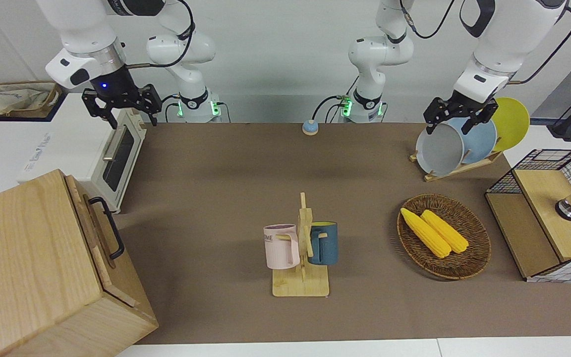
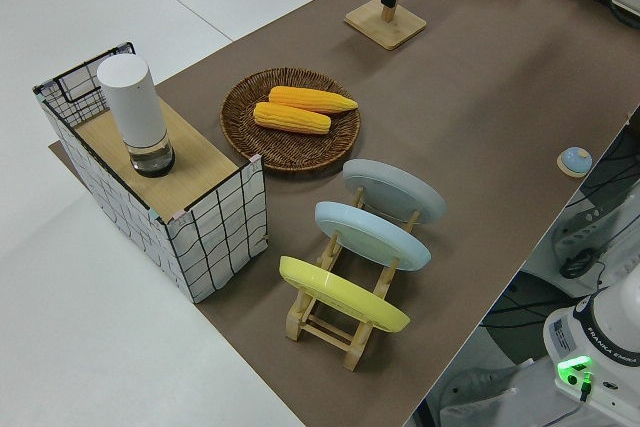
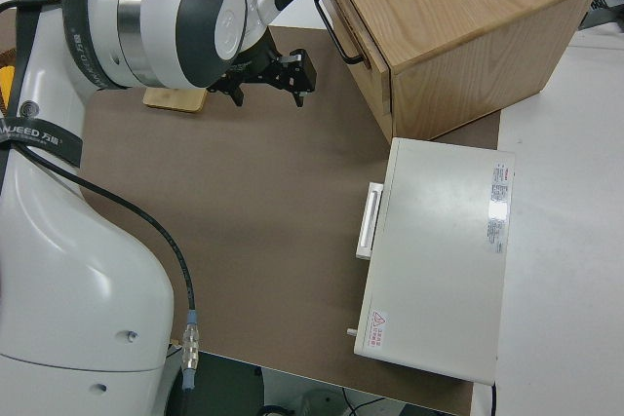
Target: Slide drawer open with right arm
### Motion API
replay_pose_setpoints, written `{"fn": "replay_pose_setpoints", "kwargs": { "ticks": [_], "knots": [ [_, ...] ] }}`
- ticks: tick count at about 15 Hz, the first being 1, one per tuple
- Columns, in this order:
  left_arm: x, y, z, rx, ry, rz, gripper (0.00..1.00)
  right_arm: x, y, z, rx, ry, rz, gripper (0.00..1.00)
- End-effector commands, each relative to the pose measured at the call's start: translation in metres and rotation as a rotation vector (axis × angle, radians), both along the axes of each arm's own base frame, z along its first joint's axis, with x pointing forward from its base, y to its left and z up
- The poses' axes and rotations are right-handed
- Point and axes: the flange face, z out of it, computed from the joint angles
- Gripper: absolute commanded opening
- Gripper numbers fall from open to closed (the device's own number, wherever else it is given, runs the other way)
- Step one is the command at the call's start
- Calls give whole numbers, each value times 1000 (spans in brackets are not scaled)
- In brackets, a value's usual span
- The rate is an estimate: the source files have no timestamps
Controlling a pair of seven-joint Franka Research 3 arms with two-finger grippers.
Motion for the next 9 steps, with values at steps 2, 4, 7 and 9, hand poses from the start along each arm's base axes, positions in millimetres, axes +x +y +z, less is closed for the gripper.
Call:
{"fn": "replay_pose_setpoints", "kwargs": {
  "ticks": [2,4,7,9],
  "knots": [
    [2,1,4,16,5,-11,993,0,3,2,-9,12,0,981],
    [2,1,3,16,6,-11,993,0,4,2,-72,12,8,981],
    [2,1,4,16,5,-9,993,0,13,3,-139,6,30,981],
    [2,1,4,16,5,-11,993,0,19,3,-200,2,45,981]
  ]
}}
